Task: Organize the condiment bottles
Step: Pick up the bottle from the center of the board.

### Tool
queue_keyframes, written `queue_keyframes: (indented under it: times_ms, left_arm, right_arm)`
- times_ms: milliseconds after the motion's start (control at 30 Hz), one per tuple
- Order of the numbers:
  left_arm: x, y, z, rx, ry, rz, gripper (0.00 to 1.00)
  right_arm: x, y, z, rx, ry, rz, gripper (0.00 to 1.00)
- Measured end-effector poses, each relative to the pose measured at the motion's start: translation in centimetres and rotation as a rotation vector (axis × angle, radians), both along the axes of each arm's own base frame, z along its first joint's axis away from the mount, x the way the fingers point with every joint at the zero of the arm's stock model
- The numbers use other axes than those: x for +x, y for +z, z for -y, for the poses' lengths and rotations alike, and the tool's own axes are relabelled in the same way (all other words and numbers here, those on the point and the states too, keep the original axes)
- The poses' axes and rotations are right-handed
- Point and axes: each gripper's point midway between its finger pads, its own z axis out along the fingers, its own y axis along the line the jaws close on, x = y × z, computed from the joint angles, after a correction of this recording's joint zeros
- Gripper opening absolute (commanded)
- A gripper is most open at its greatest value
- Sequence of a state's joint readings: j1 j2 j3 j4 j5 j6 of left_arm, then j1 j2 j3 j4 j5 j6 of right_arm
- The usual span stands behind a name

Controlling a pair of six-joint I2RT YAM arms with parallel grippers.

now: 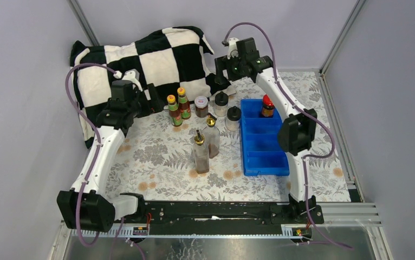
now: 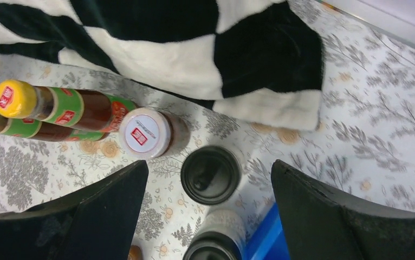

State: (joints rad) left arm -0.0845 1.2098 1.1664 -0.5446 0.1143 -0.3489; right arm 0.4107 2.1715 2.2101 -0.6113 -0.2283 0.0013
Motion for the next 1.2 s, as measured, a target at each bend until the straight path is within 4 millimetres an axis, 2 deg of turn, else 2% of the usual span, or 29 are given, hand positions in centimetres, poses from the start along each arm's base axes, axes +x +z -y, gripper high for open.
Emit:
queue_keyframes:
  times_ms: [167,333,467,600,700,867,1200]
  left_arm:
    - [-0.1,-1.6,-1.7,-0.011,0.055,-0.030,0.99]
    - [-0.3,-2.4,-1.8,-0.032,0.056,-0.054,0.99]
    - [0.0,-2.5,-1.7,-0.042,0.050,-0.051,0.99]
    - [0.2,-2.6,-1.7,-0.047,0.048,-0.054,0.99]
    - [0.2,-2.6,-1.5,-0.054,0.038,-0.054,0.99]
    - [0.1,-2.7,-1.3,-0.063,0.026,-0.054,0.99]
    - [0.1,-2.9,-0.9,-0.076,0.008,-0.053,0.99]
  right_arm:
    - [0.4,-0.2,-2.6,-0.007,0.122,0.021,0.92]
    - [-1.6,-0.7,-4.7,-0.037,0.254,0.026,0.92]
    - [-2.9,-2.2,-6.3,-0.075,0.341,0.019,0.92]
    - [-4.3,-4.8,-7.8,-0.113,0.419,-0.019,0.93]
    - [-5.0,-6.1,-8.5,-0.129,0.457,-0.040,0.93]
    - [-5.3,-6.8,-9.0,-0.136,0.493,-0.040,0.94]
    - [-4.8,-9.5,-9.2,-0.161,0.518,-0.053,0.94]
